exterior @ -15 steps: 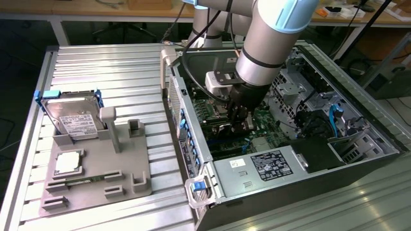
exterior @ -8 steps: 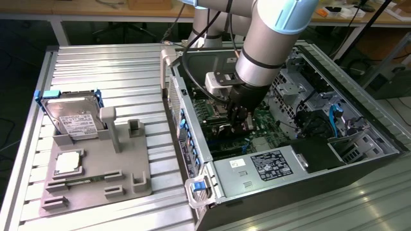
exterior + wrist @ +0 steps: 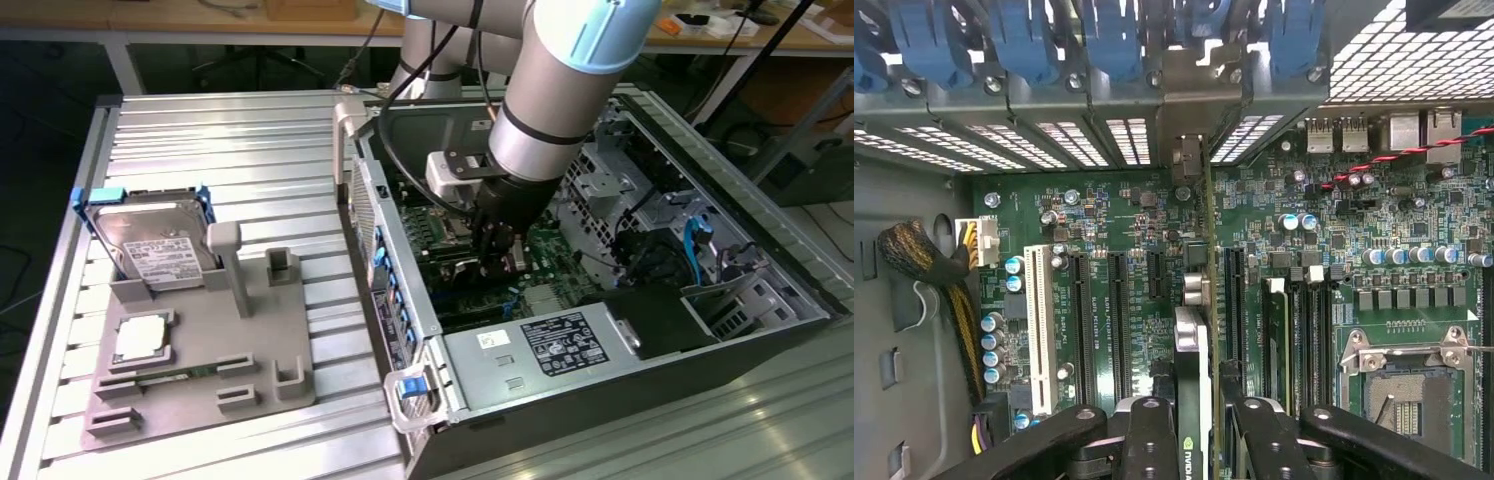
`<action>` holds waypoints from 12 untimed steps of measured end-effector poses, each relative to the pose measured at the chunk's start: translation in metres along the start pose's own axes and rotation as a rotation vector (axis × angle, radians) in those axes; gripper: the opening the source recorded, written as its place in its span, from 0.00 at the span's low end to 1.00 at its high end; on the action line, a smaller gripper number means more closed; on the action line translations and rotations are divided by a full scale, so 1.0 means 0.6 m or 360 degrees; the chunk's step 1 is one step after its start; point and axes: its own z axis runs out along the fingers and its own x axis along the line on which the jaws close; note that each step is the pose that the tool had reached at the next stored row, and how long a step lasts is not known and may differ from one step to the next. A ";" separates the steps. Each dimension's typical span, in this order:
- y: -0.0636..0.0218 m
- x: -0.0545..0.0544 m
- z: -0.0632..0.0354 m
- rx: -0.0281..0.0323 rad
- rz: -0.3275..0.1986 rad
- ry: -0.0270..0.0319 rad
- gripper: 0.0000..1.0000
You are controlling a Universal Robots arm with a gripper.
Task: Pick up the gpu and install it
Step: 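Insert the gpu into the slot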
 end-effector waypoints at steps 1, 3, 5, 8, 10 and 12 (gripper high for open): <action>0.000 0.000 0.000 0.00001 0.0000 -0.00002 0.27; 0.000 0.000 0.000 0.00000 0.0000 -0.00001 0.27; 0.000 0.000 0.001 0.00001 0.0000 -0.00003 0.27; 0.000 0.000 0.009 -0.00002 0.0000 0.00000 0.27; 0.000 0.000 0.017 0.00004 0.0000 0.00008 0.27; 0.000 0.001 0.019 -0.00003 0.0000 0.00011 0.27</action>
